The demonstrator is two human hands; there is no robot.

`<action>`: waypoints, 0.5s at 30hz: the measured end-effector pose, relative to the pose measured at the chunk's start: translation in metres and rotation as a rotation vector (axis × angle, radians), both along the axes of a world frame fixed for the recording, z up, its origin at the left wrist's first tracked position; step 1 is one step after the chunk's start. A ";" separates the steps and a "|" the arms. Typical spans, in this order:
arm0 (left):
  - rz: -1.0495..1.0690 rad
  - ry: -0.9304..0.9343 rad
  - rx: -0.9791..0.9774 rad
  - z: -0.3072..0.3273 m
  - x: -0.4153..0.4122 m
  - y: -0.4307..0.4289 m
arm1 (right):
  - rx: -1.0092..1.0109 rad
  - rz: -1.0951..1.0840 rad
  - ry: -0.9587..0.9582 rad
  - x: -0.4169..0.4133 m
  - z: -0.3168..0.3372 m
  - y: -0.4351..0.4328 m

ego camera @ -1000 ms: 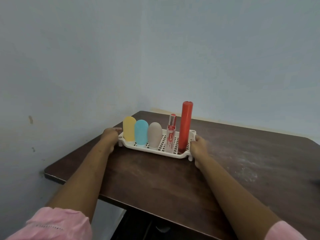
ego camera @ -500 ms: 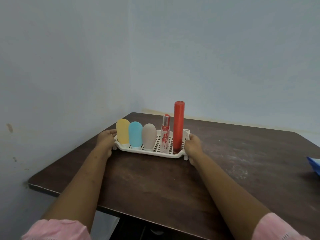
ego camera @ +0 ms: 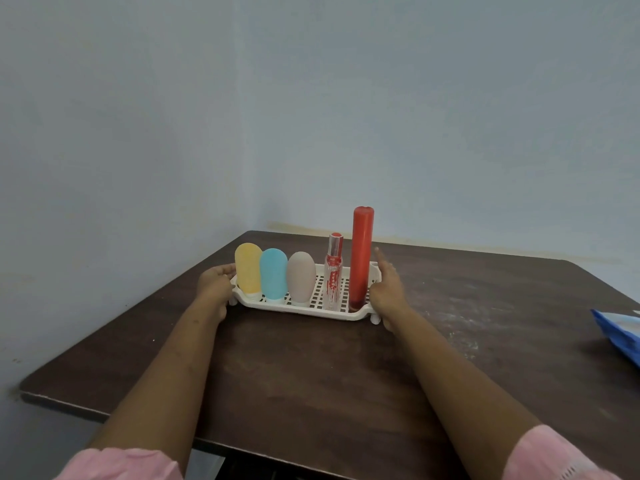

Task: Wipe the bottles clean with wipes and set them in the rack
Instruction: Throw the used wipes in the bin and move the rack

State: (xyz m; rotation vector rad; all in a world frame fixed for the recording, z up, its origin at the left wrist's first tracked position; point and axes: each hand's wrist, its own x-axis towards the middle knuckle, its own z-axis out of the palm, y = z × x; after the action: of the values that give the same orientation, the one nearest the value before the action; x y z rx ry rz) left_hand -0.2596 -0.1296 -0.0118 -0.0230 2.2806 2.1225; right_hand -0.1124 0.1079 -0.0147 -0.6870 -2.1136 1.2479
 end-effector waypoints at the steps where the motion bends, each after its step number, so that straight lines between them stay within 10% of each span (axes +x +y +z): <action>1: 0.001 -0.002 -0.002 0.000 0.000 0.002 | -0.020 -0.007 -0.004 0.000 0.000 0.002; 15: -0.022 -0.015 0.032 0.004 0.013 0.027 | -0.124 -0.011 0.018 0.009 -0.002 0.025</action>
State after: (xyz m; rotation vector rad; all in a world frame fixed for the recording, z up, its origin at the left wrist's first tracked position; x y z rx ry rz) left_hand -0.2466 -0.1026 -0.0074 -0.0131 2.2274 2.1408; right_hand -0.1030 0.1325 -0.0164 -0.7365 -2.0290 1.3829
